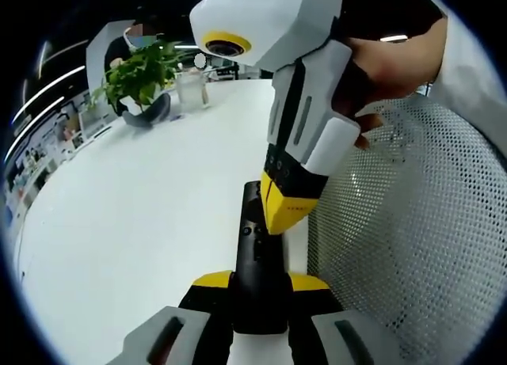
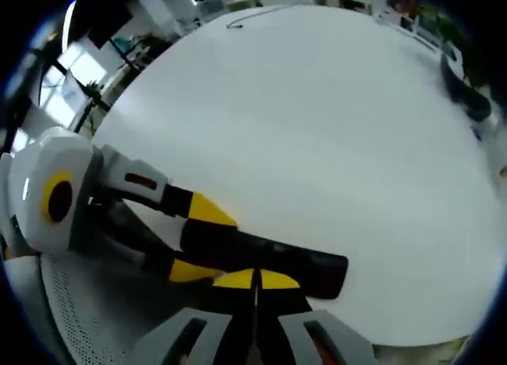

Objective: Press the specified remote control buttons in sequence, fully releasing each button before pressing the next.

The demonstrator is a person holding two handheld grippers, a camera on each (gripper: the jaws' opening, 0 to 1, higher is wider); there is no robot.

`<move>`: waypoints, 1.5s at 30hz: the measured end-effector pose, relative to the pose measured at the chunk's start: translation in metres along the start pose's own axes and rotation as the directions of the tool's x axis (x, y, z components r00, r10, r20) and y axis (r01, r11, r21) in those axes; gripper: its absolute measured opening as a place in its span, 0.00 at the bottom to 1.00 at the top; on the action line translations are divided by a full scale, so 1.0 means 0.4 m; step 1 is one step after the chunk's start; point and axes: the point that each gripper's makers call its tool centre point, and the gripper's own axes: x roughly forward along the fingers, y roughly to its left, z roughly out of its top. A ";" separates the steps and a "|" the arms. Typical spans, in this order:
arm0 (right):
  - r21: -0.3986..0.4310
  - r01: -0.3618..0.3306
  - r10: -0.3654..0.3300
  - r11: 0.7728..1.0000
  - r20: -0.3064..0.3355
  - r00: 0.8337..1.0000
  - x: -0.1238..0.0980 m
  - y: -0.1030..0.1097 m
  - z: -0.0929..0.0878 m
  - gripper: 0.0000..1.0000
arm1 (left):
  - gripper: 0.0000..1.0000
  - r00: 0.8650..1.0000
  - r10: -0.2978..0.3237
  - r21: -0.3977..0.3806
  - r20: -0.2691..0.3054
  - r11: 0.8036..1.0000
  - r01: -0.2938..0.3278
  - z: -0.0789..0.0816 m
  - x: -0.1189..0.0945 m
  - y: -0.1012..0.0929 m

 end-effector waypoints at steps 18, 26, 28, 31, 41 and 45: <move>-0.039 -0.005 0.004 0.999 -0.019 1.000 -0.002 0.004 -0.008 0.00 | 0.23 1.000 0.002 0.002 -0.002 1.000 -0.002 0.000 0.000 -0.001; -0.050 0.001 -0.002 0.999 -0.017 1.000 0.000 0.004 -0.011 0.00 | 0.23 1.000 0.003 0.002 -0.001 1.000 -0.003 0.000 0.000 -0.002; -0.060 0.001 -0.002 0.998 -0.014 1.000 0.001 0.004 -0.011 0.00 | 0.23 1.000 0.006 0.010 -0.002 1.000 -0.006 0.000 0.000 -0.001; -0.116 0.017 -0.016 0.993 0.001 1.000 0.001 0.006 -0.012 0.00 | 0.23 1.000 0.007 0.012 -0.002 1.000 -0.007 0.000 0.000 -0.001; -0.201 0.022 -0.016 0.979 0.035 0.999 -0.002 0.010 -0.011 0.00 | 0.23 1.000 0.006 0.008 -0.001 1.000 -0.006 -0.001 0.000 0.000; -0.247 0.042 -0.032 0.968 0.046 0.998 -0.003 0.012 -0.005 0.00 | 0.23 1.000 0.007 0.003 0.000 1.000 -0.007 -0.002 0.001 0.002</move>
